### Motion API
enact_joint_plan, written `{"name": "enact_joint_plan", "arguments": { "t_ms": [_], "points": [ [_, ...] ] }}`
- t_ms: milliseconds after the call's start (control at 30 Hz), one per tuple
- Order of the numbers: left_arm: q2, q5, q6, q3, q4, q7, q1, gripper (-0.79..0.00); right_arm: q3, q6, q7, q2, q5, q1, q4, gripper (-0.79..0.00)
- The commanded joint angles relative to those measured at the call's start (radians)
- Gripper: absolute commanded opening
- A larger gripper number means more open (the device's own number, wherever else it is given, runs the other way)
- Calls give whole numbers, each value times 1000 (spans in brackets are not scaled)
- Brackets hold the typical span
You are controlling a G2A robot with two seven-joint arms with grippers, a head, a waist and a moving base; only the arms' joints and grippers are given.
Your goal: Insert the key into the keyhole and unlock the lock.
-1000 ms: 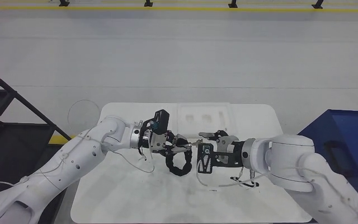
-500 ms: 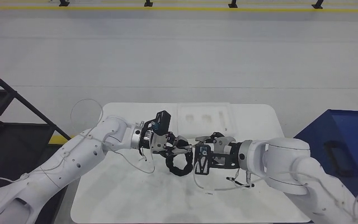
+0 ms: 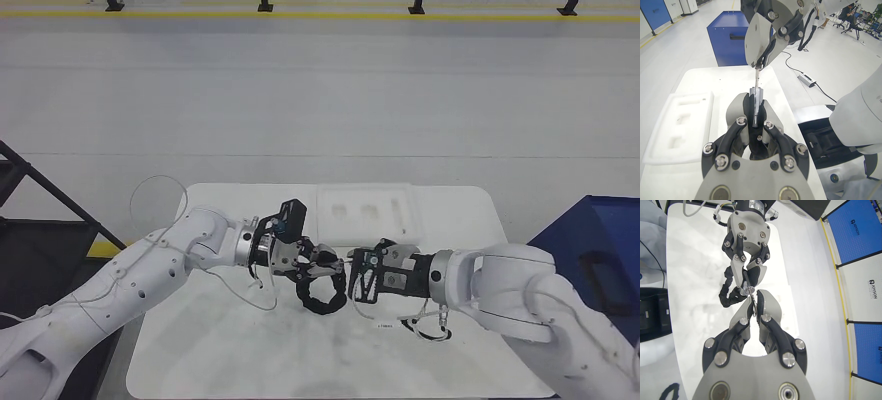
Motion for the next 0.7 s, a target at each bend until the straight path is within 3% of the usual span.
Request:
{"name": "enact_joint_plan", "arguments": {
  "t_ms": [0, 333, 367, 400, 433, 667],
  "points": [
    [0, 4, 0, 5, -1, 6, -4, -785, 0, 18, -2, -1, 32, -2, 9, -785],
    [-1, 62, 0, 6, 12, 66, -11, -785, 15, 194, 20, -8, 281, -3, 87, -785],
    [-2, 72, 0, 5, 16, 72, -11, -785, 14, 204, 29, -9, 298, -2, 98, -570],
    [-4, 83, 0, 3, 20, 76, -10, -785, 15, 209, 35, -9, 304, 3, 102, -148],
    [-5, 95, 0, 0, 25, 79, -10, -785, 14, 217, 33, -10, 317, 3, 110, 0],
    [-24, 174, 17, -26, 65, 82, 3, -785, 33, 224, 27, -9, 344, 2, 120, 0]
  ]
}}
